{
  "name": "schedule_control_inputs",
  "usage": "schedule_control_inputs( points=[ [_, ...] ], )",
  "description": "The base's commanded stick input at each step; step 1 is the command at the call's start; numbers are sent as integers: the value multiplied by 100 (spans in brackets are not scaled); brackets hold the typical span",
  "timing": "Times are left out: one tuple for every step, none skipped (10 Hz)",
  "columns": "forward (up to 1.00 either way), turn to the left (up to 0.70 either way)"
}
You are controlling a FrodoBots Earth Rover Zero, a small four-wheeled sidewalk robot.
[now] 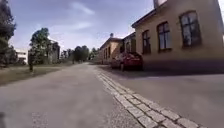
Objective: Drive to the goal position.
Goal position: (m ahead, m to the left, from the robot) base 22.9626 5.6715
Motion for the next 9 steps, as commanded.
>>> schedule_control_inputs(
  points=[
    [85,0],
    [85,0],
    [85,0],
    [85,0],
    [85,0],
    [85,0],
    [85,0],
    [85,0],
    [85,0]
  ],
)
